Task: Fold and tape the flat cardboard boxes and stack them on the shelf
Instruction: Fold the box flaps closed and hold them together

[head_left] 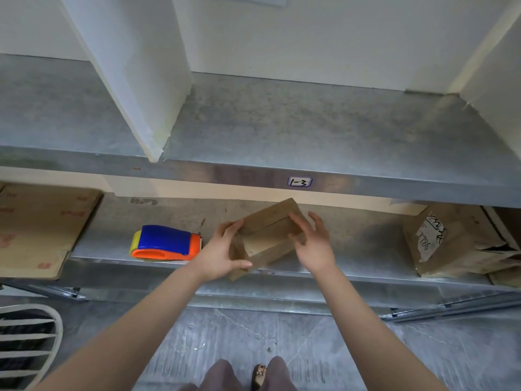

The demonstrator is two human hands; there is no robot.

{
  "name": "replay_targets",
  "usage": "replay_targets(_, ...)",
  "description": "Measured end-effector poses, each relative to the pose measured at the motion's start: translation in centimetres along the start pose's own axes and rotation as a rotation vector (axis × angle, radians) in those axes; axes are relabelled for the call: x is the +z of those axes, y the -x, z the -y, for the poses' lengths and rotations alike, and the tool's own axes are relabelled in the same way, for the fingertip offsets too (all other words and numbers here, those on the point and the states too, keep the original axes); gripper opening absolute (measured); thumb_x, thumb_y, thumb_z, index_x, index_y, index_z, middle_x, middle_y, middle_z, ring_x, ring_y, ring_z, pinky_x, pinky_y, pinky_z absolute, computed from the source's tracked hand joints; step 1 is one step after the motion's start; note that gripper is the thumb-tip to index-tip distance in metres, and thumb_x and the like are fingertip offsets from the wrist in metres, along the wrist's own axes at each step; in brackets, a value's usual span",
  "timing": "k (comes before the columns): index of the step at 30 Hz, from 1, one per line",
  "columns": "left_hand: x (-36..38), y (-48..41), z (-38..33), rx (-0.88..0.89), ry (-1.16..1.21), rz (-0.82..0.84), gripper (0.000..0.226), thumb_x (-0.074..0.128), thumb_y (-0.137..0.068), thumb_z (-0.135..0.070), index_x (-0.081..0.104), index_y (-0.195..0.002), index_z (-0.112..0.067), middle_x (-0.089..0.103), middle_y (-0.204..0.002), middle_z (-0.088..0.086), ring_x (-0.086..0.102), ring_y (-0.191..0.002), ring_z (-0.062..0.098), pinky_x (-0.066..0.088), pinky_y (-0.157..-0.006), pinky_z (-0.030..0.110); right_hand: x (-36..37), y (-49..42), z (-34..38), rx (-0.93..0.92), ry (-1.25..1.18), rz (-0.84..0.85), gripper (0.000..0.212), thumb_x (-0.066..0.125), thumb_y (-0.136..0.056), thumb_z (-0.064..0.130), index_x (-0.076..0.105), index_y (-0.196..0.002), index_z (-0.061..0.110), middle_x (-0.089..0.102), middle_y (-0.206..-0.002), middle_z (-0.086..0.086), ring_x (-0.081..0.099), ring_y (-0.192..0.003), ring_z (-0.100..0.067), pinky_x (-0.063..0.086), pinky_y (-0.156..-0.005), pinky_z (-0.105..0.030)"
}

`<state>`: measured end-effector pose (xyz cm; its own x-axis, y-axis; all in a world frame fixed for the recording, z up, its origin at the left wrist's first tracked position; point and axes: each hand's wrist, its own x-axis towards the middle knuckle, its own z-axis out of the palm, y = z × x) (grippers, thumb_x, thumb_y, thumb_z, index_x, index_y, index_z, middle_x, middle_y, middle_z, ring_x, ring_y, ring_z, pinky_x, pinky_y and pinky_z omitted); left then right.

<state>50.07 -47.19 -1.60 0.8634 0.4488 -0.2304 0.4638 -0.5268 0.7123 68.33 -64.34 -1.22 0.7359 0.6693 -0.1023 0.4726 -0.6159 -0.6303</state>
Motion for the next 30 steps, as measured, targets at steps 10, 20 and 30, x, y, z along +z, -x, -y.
replay_targets(10, 3.9, 1.8, -1.5, 0.0, -0.026, -0.219, 0.075, 0.078, -0.074, -0.044, 0.036, -0.136, -0.031, 0.03, -0.134, -0.001, 0.053, -0.109, 0.023, 0.05, -0.093, 0.043, 1.6, 2.4, 1.2, -0.038, -0.385, 0.237, 0.066, 0.077, -0.082, 0.03, 0.044, -0.14, 0.03, 0.042, -0.142, 0.002, 0.049, -0.124, -0.013, 0.043, -0.106, -0.032)
replay_targets(20, -0.5, 1.5, -0.3, 0.115, -0.364, -0.111, 0.075, 0.059, -0.086, -0.056, 0.027, -0.15, -0.033, 0.023, -0.157, -0.002, 0.022, -0.144, 0.023, 0.027, -0.114, 0.043, 3.2, 3.5, 3.1, -0.146, -0.019, 0.096, 0.066, 0.062, -0.089, 0.048, 0.036, -0.147, 0.031, 0.028, -0.156, -0.001, 0.025, -0.142, -0.024, 0.032, -0.112, -0.038)
replay_targets(30, -10.1, 8.2, 6.3, 0.176, -0.859, -0.16, 0.067, 0.066, -0.084, -0.046, 0.048, -0.14, -0.016, 0.053, -0.139, 0.005, 0.046, -0.13, 0.03, 0.029, -0.112, 0.044, 5.3, 6.5, 10.6, -0.573, 0.238, -0.011, 0.046, 0.048, -0.094, 0.041, 0.052, -0.136, 0.025, 0.054, -0.139, 0.0, 0.036, -0.139, -0.023, 0.039, -0.107, -0.036)
